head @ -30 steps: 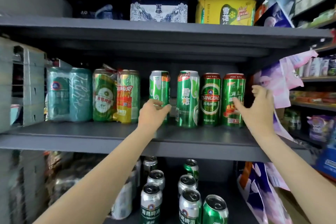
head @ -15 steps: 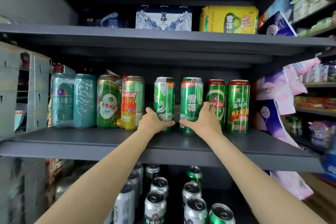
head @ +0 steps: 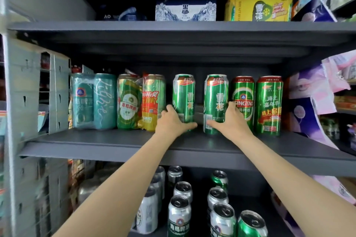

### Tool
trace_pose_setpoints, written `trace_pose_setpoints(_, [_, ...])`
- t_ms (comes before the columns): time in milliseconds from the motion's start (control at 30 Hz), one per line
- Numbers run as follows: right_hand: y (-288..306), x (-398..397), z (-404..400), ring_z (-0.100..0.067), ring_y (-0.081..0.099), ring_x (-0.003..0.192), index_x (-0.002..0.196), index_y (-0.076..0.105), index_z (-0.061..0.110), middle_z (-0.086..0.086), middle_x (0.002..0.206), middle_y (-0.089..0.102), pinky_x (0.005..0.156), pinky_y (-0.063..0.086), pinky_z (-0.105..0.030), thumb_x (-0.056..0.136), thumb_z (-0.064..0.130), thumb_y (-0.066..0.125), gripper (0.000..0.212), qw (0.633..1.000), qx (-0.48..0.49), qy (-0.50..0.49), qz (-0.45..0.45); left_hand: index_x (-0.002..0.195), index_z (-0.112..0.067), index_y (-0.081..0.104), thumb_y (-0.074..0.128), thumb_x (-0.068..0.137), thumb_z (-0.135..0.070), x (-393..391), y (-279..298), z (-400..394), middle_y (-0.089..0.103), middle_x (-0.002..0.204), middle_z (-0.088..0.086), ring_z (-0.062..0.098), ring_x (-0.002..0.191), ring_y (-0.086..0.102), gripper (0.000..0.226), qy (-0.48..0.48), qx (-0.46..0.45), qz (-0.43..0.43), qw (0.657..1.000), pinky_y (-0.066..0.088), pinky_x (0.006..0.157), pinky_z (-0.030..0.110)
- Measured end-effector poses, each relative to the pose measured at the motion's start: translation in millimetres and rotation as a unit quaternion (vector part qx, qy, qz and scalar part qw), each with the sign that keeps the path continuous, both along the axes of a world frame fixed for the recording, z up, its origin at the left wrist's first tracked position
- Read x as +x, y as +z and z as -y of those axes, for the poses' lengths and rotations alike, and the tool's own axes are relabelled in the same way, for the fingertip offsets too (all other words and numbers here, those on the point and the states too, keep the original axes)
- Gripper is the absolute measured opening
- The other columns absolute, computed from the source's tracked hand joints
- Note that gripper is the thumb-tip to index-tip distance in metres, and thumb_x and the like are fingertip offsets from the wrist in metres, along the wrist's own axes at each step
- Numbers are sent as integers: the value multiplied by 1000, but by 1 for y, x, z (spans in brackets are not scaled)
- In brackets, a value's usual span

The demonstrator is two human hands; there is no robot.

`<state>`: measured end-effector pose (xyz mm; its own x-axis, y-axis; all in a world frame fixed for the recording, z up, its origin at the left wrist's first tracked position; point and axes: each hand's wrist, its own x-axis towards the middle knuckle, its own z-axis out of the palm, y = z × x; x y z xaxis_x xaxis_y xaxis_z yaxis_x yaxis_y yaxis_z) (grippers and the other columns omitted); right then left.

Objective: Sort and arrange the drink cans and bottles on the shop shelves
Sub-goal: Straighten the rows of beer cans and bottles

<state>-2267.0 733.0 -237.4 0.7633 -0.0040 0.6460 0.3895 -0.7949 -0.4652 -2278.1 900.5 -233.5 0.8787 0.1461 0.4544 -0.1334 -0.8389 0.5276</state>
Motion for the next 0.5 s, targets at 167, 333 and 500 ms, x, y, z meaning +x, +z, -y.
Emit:
trace_pose_setpoints(167, [3, -5, -2, -29, 49, 110, 122, 34, 0, -16, 122, 49, 76, 38, -30, 80, 36, 71, 66, 1000, -3, 6, -8, 134, 3, 21, 70, 77, -43, -3, 4, 3, 38, 134, 16, 29, 124, 40, 88, 13, 44, 5, 999, 39, 95, 35])
trace_pose_setpoints(333, [4, -6, 0, -30, 48, 115, 129, 33, 2, -15, 127, 49, 89, 41, -35, 71, 33, 79, 80, 998, 9, 11, -56, 131, -2, 25, 72, 79, -31, -4, 0, -6, 52, 122, 15, 31, 108, 55, 75, 0, -27, -6, 1000, 41, 74, 31])
trace_pose_setpoints(500, [6, -8, -10, -30, 47, 113, 127, 30, 4, -17, 127, 44, 85, 40, -33, 68, 32, 82, 84, 998, -2, -18, -65, 123, -6, 37, 73, 77, -33, 0, -2, -8, 50, 123, 13, 30, 107, 53, 65, 9, -39, -7, 999, 41, 73, 33])
